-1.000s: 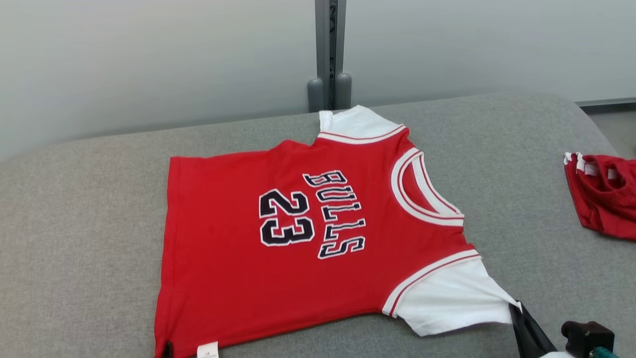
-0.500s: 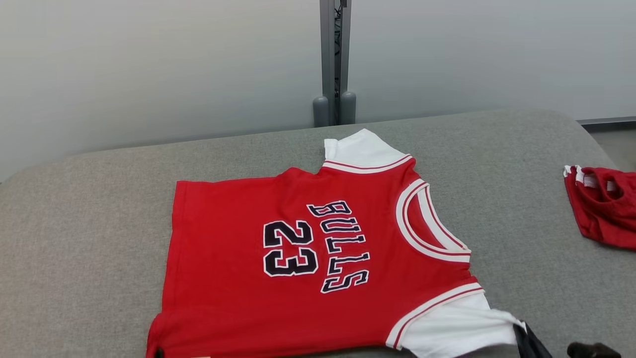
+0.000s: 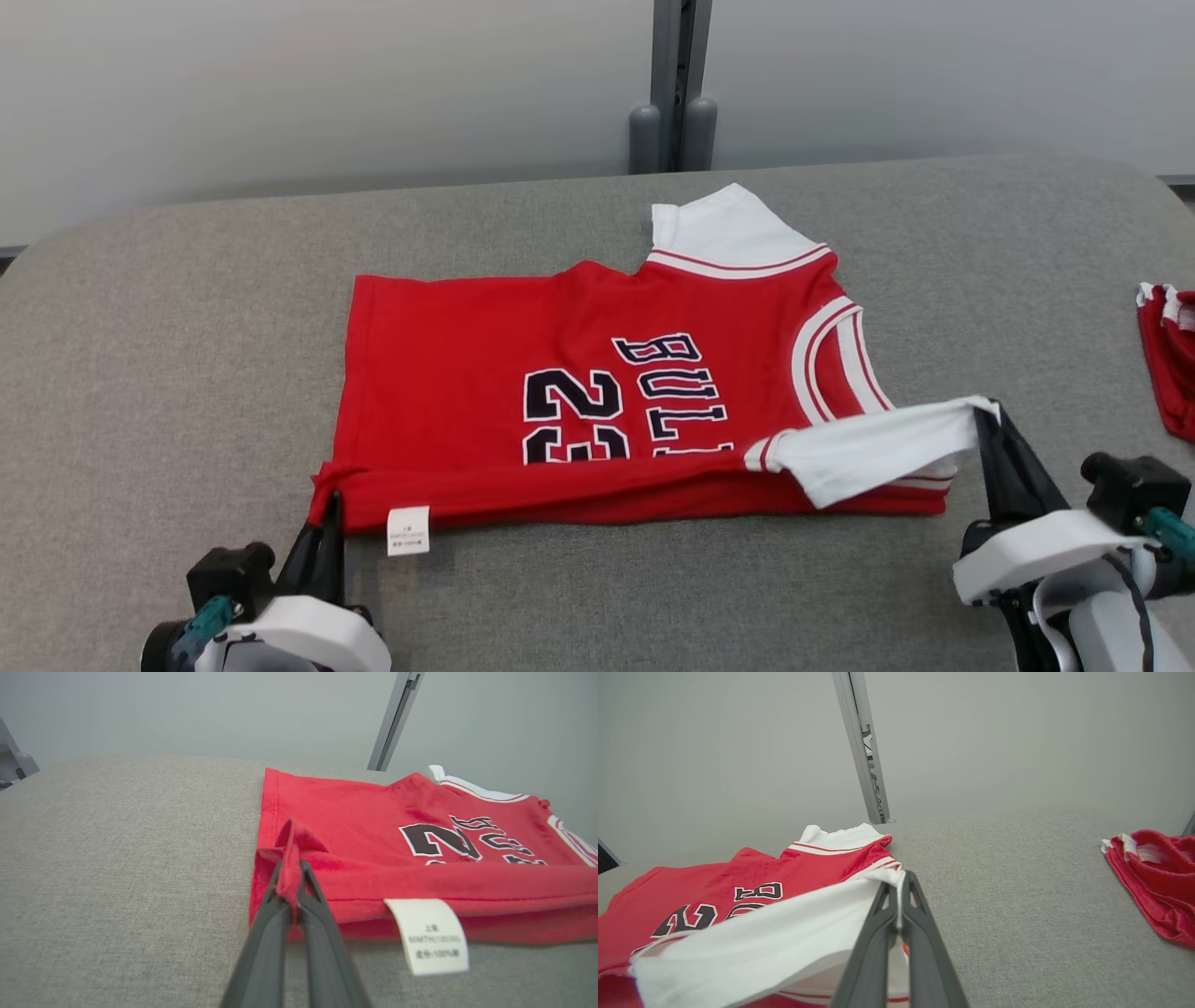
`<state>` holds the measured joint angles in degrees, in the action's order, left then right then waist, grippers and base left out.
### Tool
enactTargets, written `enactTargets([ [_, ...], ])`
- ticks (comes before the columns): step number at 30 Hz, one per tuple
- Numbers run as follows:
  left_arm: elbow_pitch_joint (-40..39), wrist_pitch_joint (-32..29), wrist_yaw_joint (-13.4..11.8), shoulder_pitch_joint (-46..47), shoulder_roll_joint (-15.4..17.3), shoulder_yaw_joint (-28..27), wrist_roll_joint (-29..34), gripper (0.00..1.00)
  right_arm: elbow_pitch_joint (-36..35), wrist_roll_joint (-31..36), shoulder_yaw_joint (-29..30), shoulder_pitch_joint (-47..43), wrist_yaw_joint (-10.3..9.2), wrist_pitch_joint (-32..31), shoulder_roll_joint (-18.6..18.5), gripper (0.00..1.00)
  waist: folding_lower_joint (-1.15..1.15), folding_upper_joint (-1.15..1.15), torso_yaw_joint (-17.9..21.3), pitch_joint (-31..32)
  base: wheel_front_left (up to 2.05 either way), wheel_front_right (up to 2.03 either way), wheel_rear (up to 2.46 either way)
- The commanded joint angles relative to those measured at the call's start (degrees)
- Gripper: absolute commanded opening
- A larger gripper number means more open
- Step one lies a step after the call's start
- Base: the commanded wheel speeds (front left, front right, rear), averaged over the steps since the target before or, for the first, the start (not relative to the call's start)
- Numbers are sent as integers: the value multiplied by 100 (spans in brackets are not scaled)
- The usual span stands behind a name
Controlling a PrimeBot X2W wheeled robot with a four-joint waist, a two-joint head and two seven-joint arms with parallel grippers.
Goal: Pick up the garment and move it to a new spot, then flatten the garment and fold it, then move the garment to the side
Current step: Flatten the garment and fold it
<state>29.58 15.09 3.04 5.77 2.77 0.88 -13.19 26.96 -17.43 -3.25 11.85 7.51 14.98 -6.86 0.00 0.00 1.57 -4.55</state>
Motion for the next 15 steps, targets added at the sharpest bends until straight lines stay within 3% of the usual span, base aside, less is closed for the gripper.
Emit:
enactTargets([
  [1, 43, 7, 18, 170, 28, 16, 43, 0, 33, 24, 56, 135, -4, 27, -48, 0, 0, 0, -76, -145, 0, 0, 0],
  [15, 559, 7, -137, 1238, 28, 254, -50, 0, 415, 261, 172, 1007, -3, 27, 53, 0, 0, 0, -135, -959, 0, 0, 0],
])
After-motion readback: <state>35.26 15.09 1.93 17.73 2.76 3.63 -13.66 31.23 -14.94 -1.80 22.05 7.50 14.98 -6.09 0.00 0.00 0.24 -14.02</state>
